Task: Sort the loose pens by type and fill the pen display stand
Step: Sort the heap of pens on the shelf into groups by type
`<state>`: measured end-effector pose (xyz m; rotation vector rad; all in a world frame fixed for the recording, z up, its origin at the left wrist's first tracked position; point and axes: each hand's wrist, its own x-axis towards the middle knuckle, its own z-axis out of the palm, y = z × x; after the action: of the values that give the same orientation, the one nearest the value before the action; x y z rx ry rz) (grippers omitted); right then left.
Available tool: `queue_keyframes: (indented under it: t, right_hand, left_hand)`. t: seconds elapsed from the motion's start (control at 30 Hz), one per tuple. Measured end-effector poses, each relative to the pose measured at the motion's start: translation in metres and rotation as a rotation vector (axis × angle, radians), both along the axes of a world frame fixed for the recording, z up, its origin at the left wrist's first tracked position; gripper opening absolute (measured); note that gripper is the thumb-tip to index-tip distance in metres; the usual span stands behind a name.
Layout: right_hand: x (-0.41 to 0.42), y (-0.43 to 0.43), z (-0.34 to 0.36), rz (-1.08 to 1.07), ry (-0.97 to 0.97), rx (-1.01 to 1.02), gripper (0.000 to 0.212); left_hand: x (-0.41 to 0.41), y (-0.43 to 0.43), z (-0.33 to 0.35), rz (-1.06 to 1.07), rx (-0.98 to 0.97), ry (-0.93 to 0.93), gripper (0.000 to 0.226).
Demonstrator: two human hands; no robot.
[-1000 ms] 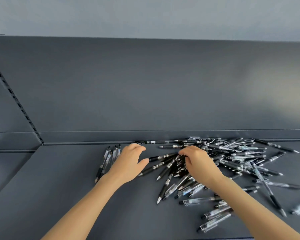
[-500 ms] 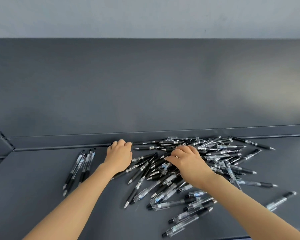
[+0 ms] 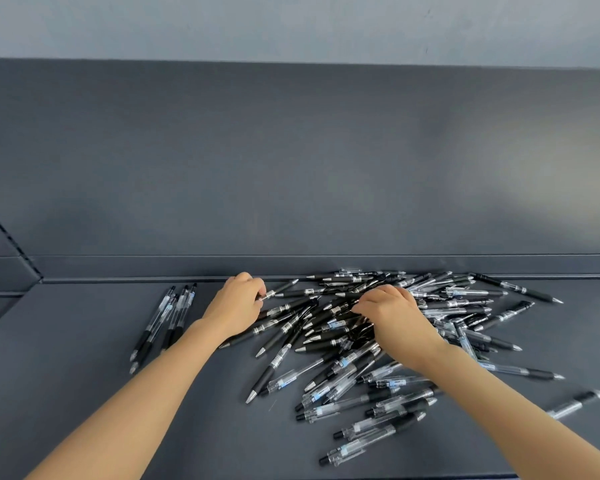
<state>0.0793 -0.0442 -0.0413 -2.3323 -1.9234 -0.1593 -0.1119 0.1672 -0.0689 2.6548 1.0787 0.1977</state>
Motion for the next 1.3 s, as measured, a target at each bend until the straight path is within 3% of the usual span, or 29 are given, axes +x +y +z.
queue_keyframes:
  t: [0.23,0.33,0.5,0.63,0.87,1.0,1.2,1.3]
  right_hand:
    - [-0.006,0.024,-0.002,0.021,0.112,0.053,0.043]
    - [-0.016,0.042,-0.004,0.080,0.142,0.041,0.044]
    - [-0.031,0.077,-0.011,0.182,0.230,-0.053,0.048]
    - [-0.042,0.102,-0.011,0.205,0.208,-0.134,0.043]
    - [-0.056,0.115,-0.011,0.196,0.099,-0.290,0.030]
    - [-0.053,0.116,-0.008,0.134,0.223,-0.302,0.028]
    - [-0.051,0.109,-0.006,0.059,0.448,-0.064,0.014]
    - [-0.051,0.104,0.005,-0.050,0.616,0.155,0.014]
  left_hand:
    - [-0.024,-0.002,0.008,0.105,-0.053,0.042,0.014]
    - [-0.028,-0.007,0.009,0.186,-0.165,-0.224,0.015]
    - [-0.038,-0.021,0.028,0.431,-0.536,-0.869,0.013]
    - [-0.046,-0.024,0.038,0.531,-0.622,-1.092,0.019]
    - [-0.062,-0.027,0.034,0.509,-0.743,-1.252,0.004]
    - [-0.069,-0.026,0.035,0.502,-0.721,-1.337,0.009]
    - [-0.064,-0.026,0.048,0.529,-0.762,-1.432,0.019]
    - [-0.057,-0.023,0.049,0.516,-0.734,-1.327,0.024]
